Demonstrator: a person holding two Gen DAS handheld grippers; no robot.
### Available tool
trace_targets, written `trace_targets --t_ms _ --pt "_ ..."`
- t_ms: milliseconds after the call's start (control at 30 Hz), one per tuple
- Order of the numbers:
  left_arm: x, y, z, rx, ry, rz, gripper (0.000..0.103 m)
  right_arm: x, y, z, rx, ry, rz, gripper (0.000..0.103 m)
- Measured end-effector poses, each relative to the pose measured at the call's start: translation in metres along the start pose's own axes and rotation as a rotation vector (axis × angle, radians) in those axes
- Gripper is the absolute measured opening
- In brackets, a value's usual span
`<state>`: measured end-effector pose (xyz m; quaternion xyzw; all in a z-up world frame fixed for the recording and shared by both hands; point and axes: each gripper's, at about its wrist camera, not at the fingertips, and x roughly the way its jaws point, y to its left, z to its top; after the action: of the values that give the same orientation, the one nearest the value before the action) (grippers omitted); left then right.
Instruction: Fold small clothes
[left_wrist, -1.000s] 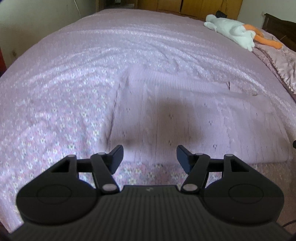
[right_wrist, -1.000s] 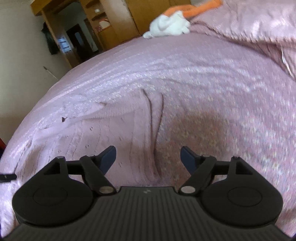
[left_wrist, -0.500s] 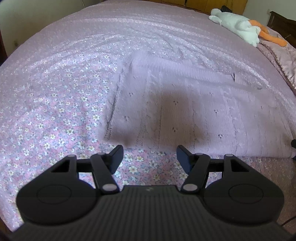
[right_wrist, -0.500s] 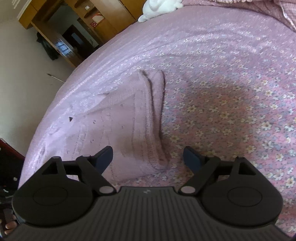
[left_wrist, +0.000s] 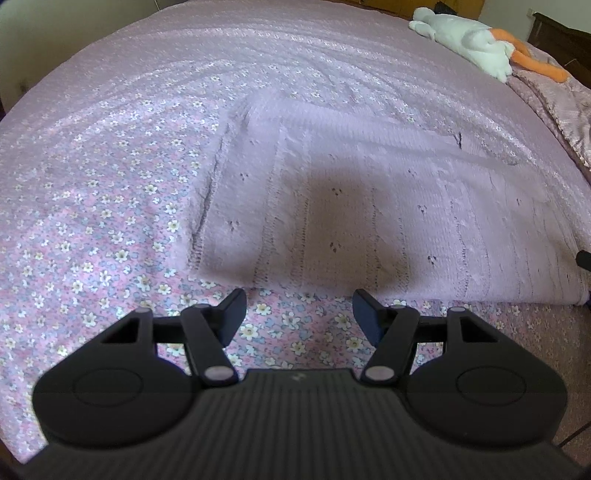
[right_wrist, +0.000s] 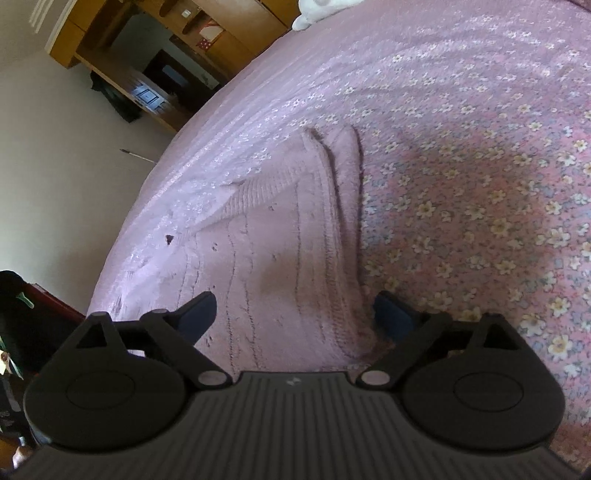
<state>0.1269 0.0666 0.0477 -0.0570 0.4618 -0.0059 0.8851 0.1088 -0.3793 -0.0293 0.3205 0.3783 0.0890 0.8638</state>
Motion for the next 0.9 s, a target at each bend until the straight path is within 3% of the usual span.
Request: trace_targets --t_ms 67,200,900 --pt "0.000 0.000 0.000 0.002 0.000 -0.002 0.065 0.001 0.002 0.001 -0.009 0.014 0.004 0.097" --pt "0.002 0.000 0.000 0.009 0.002 -0.004 0.065 0.008 0.001 0.002 0.038 0.044 0.061 0.086" --pt "0.007 0.002 0.004 0.013 0.012 -0.002 0.065 0.026 -0.002 0.007 0.147 -0.043 0.096 0.075"
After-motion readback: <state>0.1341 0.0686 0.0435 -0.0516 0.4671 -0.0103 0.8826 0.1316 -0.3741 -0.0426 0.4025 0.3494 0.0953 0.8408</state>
